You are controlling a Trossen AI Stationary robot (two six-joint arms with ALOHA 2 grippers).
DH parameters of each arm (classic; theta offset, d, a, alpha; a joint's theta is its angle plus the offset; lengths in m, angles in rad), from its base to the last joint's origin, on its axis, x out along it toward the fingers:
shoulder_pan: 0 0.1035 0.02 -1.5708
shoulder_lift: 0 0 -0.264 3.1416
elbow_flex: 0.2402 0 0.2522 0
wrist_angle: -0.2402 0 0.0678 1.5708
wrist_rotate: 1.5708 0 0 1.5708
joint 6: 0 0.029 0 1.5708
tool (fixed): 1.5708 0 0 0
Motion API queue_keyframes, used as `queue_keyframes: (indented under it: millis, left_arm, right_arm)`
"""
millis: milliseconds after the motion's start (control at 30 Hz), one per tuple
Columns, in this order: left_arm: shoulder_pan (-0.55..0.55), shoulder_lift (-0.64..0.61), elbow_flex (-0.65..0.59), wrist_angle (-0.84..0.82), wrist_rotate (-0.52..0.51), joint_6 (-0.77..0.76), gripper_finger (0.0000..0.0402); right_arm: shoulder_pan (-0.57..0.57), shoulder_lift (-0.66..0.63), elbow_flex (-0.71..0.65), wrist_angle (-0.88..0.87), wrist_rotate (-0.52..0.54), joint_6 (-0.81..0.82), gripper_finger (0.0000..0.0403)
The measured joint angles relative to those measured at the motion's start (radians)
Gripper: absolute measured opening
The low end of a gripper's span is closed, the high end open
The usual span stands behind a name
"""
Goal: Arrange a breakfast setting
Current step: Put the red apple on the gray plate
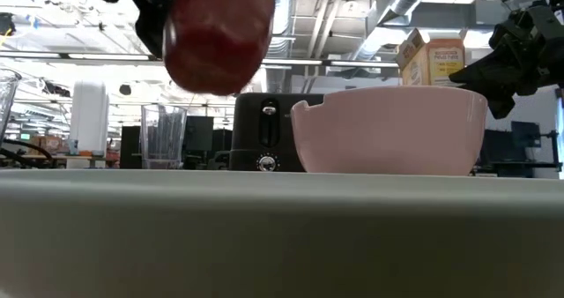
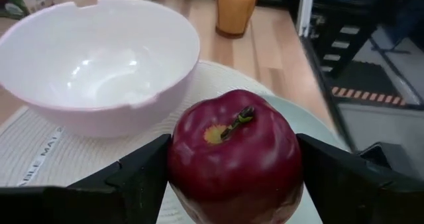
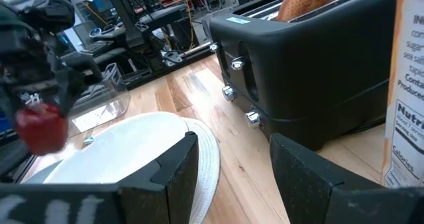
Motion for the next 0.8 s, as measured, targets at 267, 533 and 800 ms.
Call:
queue_keyframes:
  millis: [267, 533, 800]
  left_arm:
    - [0.009, 0.065, -0.001, 0.014, 0.082, -0.022, 0.0301]
    - [0.012, 0.088, 0.0, 0.06, 0.103, -0.012, 0.0301]
    - [0.017, 0.088, 0.0, 0.075, 0.129, 0.001, 0.0302]
  right_arm:
    - [0.0, 0.0, 0.0, 0.0, 0.0, 0.0, 0.0208]
    - [0.0, 0.0, 0.0, 0.0, -0.001, 0.0, 0.0208]
    - [0.0, 0.0, 0.0, 0.0, 0.0, 0.0, 0.0208]
